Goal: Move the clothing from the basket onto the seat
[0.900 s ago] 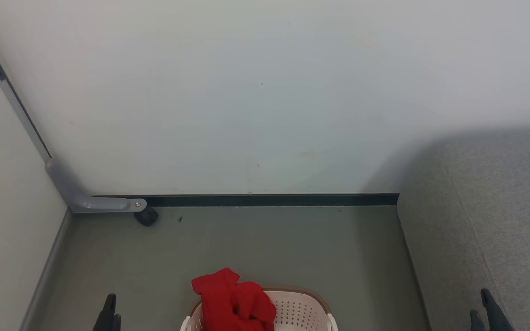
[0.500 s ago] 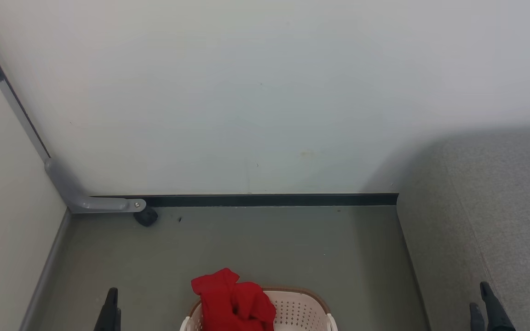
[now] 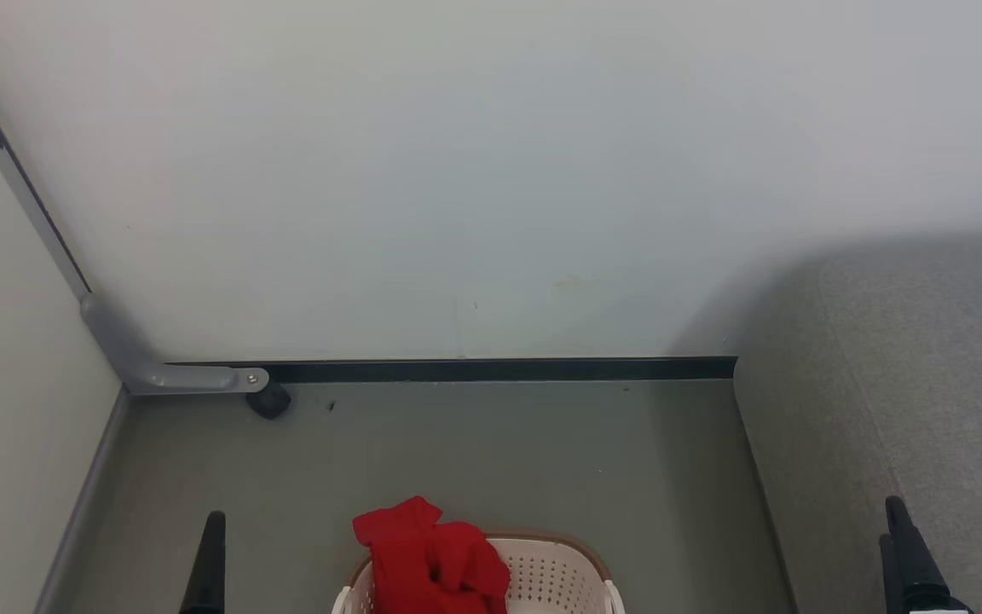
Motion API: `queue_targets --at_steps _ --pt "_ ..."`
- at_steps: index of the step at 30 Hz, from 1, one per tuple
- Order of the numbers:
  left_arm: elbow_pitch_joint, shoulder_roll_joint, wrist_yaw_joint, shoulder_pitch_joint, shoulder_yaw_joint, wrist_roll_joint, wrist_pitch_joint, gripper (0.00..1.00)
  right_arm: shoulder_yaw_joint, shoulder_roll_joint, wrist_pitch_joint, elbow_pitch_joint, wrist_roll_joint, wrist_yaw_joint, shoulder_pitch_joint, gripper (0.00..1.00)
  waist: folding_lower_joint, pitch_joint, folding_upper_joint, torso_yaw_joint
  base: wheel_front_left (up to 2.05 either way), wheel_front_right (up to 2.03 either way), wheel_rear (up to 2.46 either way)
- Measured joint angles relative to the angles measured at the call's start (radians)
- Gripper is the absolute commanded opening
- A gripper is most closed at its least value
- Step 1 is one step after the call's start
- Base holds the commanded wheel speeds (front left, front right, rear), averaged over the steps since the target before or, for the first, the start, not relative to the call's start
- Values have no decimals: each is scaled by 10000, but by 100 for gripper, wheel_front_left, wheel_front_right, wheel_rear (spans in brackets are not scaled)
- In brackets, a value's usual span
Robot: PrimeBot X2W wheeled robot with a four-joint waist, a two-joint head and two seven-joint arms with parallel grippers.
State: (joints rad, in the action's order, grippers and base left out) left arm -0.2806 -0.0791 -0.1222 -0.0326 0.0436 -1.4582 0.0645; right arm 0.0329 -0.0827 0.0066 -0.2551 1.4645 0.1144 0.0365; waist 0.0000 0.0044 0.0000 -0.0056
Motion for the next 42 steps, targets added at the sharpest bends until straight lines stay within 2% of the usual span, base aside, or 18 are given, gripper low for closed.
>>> queue_targets --at_steps 3,12,26,31,42 --pt "50 -98 2 -48 79 585 94 100 -130 -115 -96 82 -249 0 5 100 0 6 0 1 0 0 0" --pt "284 -180 431 -79 104 2629 359 100 -681 -573 -472 324 -1166 2 170 100 0 38 1 0 0 0 0" --pt "416 -556 980 -221 694 5751 798 100 -1649 -1588 -1315 121 -4608 -94 410 100 0 93 0 -40 0 0 0" --pt "318 -665 1241 -227 907 6771 970 100 -2029 -1768 -1505 77 -5515 -105 514 100 0 101 1 -67 0 0 0" --pt "113 -669 1415 -308 1143 8286 1325 100 -2606 -2142 -1942 -167 -7031 -188 617 100 0 85 0 -109 0 0 0"
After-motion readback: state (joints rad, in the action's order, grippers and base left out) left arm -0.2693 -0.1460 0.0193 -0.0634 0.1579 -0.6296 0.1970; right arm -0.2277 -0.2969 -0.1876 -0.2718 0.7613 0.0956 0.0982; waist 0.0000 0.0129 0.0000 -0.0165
